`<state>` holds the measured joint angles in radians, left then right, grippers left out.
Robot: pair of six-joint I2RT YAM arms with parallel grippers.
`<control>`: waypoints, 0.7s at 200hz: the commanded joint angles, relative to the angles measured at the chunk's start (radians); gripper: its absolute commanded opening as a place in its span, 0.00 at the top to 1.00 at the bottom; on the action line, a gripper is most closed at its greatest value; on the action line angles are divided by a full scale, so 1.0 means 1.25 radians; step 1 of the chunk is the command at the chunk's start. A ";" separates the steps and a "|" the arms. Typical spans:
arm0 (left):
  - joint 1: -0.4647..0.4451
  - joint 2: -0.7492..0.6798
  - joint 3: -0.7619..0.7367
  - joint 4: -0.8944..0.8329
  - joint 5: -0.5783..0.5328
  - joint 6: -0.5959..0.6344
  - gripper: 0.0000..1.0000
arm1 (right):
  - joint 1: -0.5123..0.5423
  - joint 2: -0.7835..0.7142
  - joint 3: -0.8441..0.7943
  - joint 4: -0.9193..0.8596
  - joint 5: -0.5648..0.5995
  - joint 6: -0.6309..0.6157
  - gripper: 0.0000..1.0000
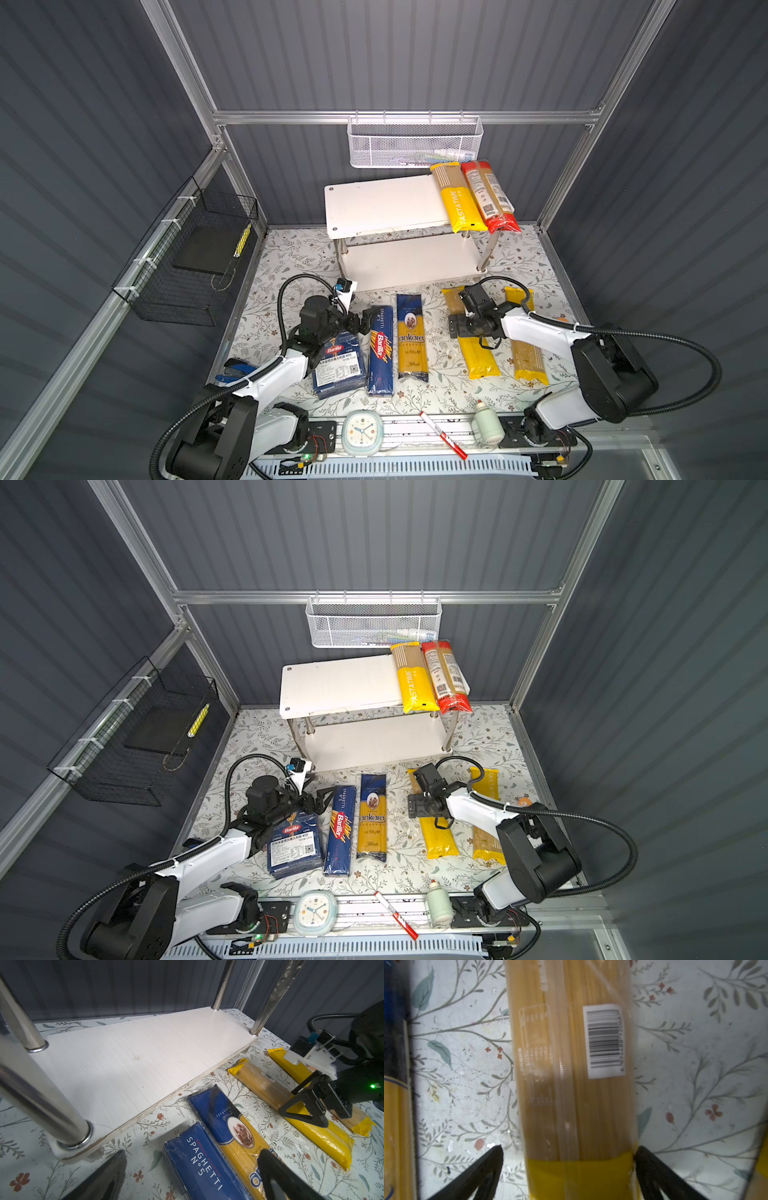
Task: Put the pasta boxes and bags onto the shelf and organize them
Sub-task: 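Lower the right gripper and close it on the clear spaghetti bag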
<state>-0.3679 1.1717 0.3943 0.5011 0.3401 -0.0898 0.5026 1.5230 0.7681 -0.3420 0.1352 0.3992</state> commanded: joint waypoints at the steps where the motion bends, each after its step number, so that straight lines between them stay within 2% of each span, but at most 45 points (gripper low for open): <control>1: -0.001 -0.001 0.008 -0.001 -0.002 0.006 0.01 | 0.001 0.028 0.026 -0.010 0.008 -0.011 0.01; 47: -0.001 0.003 0.011 -0.003 -0.003 0.006 0.01 | 0.001 0.062 0.031 -0.012 0.004 -0.006 0.01; 140: -0.001 0.003 0.013 -0.008 -0.002 0.007 0.01 | 0.000 0.054 -0.017 -0.033 -0.019 0.043 0.01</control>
<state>-0.3679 1.1717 0.3943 0.5003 0.3401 -0.0898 0.5011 1.5814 0.7799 -0.3279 0.1574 0.4221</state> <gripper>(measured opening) 0.993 0.989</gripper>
